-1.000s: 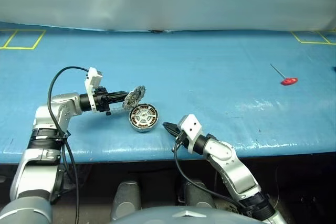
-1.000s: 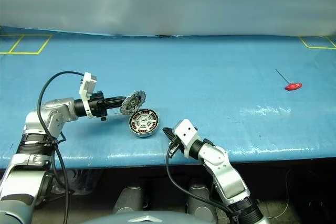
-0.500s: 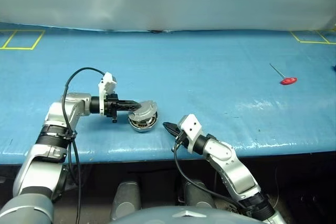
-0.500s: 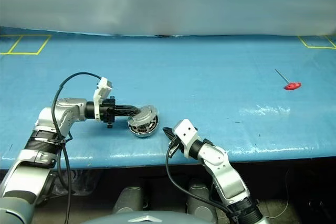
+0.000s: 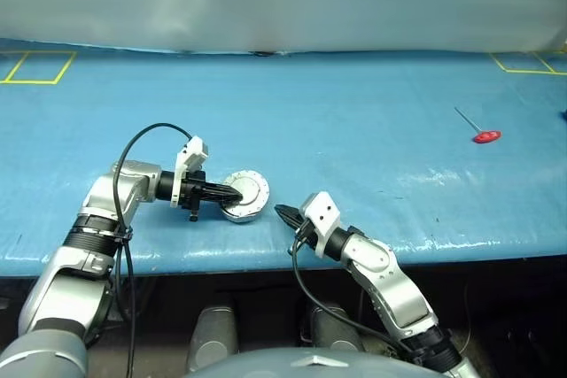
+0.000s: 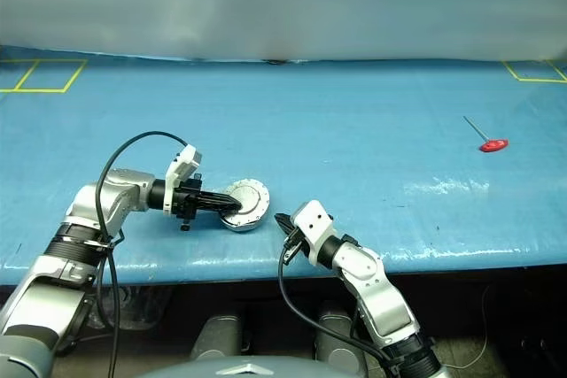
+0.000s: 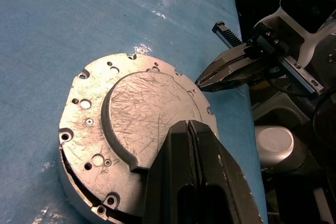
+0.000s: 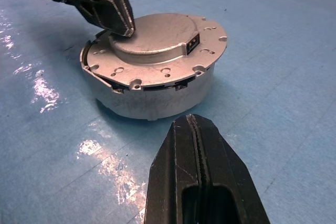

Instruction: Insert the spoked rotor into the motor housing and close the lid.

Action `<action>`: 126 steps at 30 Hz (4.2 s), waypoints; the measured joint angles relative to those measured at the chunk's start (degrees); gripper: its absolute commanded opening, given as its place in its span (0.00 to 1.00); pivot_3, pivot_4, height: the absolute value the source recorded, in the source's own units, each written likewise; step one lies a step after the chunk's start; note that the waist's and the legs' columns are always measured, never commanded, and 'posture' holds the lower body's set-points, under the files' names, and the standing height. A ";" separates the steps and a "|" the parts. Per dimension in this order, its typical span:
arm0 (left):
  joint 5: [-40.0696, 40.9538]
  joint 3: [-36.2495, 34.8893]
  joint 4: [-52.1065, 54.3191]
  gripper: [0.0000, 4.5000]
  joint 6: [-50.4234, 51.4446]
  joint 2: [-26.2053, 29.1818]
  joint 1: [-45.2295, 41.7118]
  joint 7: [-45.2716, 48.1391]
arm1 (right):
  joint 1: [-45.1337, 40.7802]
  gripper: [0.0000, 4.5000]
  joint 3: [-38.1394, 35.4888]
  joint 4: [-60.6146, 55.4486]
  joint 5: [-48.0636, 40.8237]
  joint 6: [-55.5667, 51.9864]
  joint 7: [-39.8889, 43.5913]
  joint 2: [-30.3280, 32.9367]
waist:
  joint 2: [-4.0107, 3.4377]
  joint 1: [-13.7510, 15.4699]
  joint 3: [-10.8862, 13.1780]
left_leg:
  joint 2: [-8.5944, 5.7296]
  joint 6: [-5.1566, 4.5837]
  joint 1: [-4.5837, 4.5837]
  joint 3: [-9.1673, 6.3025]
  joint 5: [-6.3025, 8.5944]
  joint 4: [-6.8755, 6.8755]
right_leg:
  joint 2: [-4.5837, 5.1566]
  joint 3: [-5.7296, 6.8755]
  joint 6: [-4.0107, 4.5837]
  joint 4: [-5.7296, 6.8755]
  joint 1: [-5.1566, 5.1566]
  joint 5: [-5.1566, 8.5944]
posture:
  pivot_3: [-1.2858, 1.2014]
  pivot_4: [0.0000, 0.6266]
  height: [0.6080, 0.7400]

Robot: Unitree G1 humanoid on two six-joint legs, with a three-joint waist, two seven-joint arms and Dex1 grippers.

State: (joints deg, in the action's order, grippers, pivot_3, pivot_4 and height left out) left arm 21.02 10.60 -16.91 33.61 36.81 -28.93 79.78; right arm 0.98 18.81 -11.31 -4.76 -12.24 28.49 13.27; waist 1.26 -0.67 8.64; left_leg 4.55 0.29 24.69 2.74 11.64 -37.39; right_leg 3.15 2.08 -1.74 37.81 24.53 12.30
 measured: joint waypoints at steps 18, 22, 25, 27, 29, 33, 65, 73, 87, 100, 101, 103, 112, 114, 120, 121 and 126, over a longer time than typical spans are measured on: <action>5.83 -17.94 38.38 0.00 -9.26 -9.07 33.95 -25.09 | -8.25 0.63 -4.12 -5.32 -7.76 -10.28 1.73 0.03 | -0.04 0.06 0.01 | 0.04 0.00 -0.05 0.04 0.00 0.00 | 0.00 -0.03 0.00 0.00 0.00 -0.01 | 0.52 0.24 1.00; -1.16 -15.47 40.95 0.00 -17.98 -12.63 41.52 -31.57 | -11.22 0.93 -1.53 -4.37 -7.33 -11.33 2.33 -0.97 | -0.07 0.15 0.01 | 0.03 0.01 -0.03 0.08 0.00 -0.01 | 0.05 -0.04 -0.01 -0.01 0.02 -0.01 | 0.52 0.24 1.00; -3.48 -14.50 41.19 0.00 -22.87 -16.08 44.68 -35.83 | -13.85 1.00 -0.32 -3.26 -7.10 -11.81 2.70 -1.94 | -0.06 0.14 0.01 | 0.05 0.01 -0.04 0.08 0.01 -0.05 | 0.06 -0.01 -0.03 -0.02 0.03 -0.02 | 0.52 0.24 1.00; -4.66 -14.47 41.22 0.00 -25.62 -18.61 46.53 -38.66 | -15.27 1.00 0.59 -2.10 -6.98 -11.88 3.01 -2.52 | -0.07 0.05 0.01 | 0.04 0.01 -0.03 0.09 0.01 -0.05 | 0.07 -0.01 -0.03 -0.01 0.04 -0.02 | 0.52 0.24 1.00; -5.53 -14.65 41.21 0.00 -28.59 -20.74 48.29 -41.97 | -17.12 1.00 1.72 -0.35 -6.62 -12.13 3.78 -2.74 | -0.07 0.01 0.01 | 0.05 0.01 -0.03 0.08 0.01 -0.04 | 0.06 0.01 -0.02 -0.01 0.05 -0.02 | 0.52 0.24 1.00; -7.16 -14.76 41.12 0.00 -32.58 -23.35 49.83 -46.54 | -20.41 1.00 4.33 2.37 -5.26 -13.40 5.13 -2.96 | -0.08 0.02 0.01 | 0.05 0.00 -0.02 0.09 0.01 -0.04 | 0.06 0.02 -0.02 -0.01 0.06 -0.02 | 0.52 0.24 1.00; -12.27 -8.22 37.50 0.00 -39.29 -21.98 55.12 -51.75 | -30.52 0.87 6.14 13.45 -2.95 -22.22 9.58 -4.48 | -0.14 -0.12 0.05 | 0.06 0.03 0.16 0.18 0.03 0.08 | 0.18 0.12 0.02 -0.03 0.60 0.01 | 0.52 0.24 1.00; -11.78 -8.25 37.23 0.00 -39.29 -21.54 54.91 -51.49 | -29.39 0.70 6.27 11.07 -2.86 -23.36 10.15 -4.53 | -0.14 -0.11 0.05 | 0.06 0.03 0.31 0.19 0.03 0.09 | 0.18 0.11 0.02 -0.02 0.74 0.01 | 0.52 0.24 1.00; -10.79 -8.35 37.12 0.00 -39.28 -20.87 54.78 -50.99 | -26.96 0.70 8.78 7.51 -2.02 -24.59 7.75 -6.01 | -0.14 -0.16 0.05 | 0.06 0.03 0.38 0.19 0.03 0.10 | 0.17 0.12 0.02 -0.03 0.82 0.01 | 0.52 0.24 1.00; -9.83 -8.37 37.12 0.00 -39.11 -20.70 54.88 -50.94 | -27.93 0.70 9.31 13.00 -0.87 -15.48 12.15 -4.40 | -0.14 -0.16 0.05 | 0.06 0.03 0.34 0.19 0.03 0.10 | 0.17 0.11 0.02 -0.02 0.80 0.01 | 0.52 0.24 1.00; -9.70 -8.37 37.12 0.00 -39.11 -20.69 54.89 -50.95 | -28.16 0.70 9.32 13.20 -0.75 -15.34 12.45 -4.35 | -0.14 -0.16 0.05 | 0.06 0.03 0.34 0.19 0.03 0.10 | 0.17 0.12 0.02 -0.01 0.80 0.01 | 0.52 0.24 1.00; -9.61 -8.36 37.12 0.00 -39.10 -20.64 54.89 -50.95 | -29.10 0.70 9.36 13.71 -0.28 -15.23 13.04 -4.18 | -0.14 -0.15 0.05 | 0.07 0.03 0.34 0.19 0.02 0.10 | 0.15 0.11 0.02 -0.01 0.80 0.01 | 0.52 0.24 1.00; -9.34 -8.33 37.12 0.00 -39.10 -20.52 54.89 -50.92 | -31.91 0.70 9.37 15.83 0.13 -15.23 16.14 -3.94 | -0.14 -0.15 0.05 | 0.07 0.02 0.38 0.19 0.02 0.10 | 0.15 0.11 0.02 -0.01 0.75 0.01 | 0.52 0.24 1.00; -9.29 -8.32 37.12 0.00 -39.10 -20.51 54.89 -50.91 | -32.31 0.70 9.40 16.35 0.14 -15.14 16.91 -3.92 | -0.14 -0.14 0.05 | 0.07 0.02 0.37 0.20 0.02 0.10 | 0.15 0.11 0.02 -0.01 0.75 0.01 | 0.52 0.24 1.00; -9.27 -8.30 37.12 0.00 -39.10 -20.49 54.90 -50.92 | -32.31 0.70 9.40 17.43 0.20 -13.97 17.70 -4.10 | -0.14 -0.14 0.05 | 0.06 0.02 0.34 0.20 0.02 0.10 | 0.15 0.10 0.02 -0.01 0.78 0.01 | 0.52 0.24 1.00; -9.26 -8.30 37.12 0.00 -39.10 -20.49 54.91 -50.91 | -32.24 0.70 9.38 17.60 0.19 -13.81 17.65 -4.21 | -0.14 -0.14 0.05 | 0.06 0.02 0.34 0.20 0.02 0.10 | 0.15 0.11 0.02 -0.01 0.77 0.01 | 0.52 0.24 1.00; -9.11 -8.30 37.12 0.00 -39.09 -20.39 54.87 -50.81 | -31.50 0.70 9.16 18.75 0.17 -11.33 17.67 -4.49 | -0.14 -0.20 0.05 | 0.07 0.02 0.32 0.21 0.02 0.10 | 0.15 0.10 0.02 -0.01 0.75 0.01 | 0.52 0.24 1.00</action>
State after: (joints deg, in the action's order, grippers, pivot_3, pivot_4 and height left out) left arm 11.91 2.31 20.20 -5.48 16.41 25.93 28.97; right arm -30.52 27.96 7.44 -4.58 -23.57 46.16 8.78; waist 1.12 -0.87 8.69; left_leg 4.62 0.32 25.01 2.94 11.66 -37.29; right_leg 3.29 2.18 -1.71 37.80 25.28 12.31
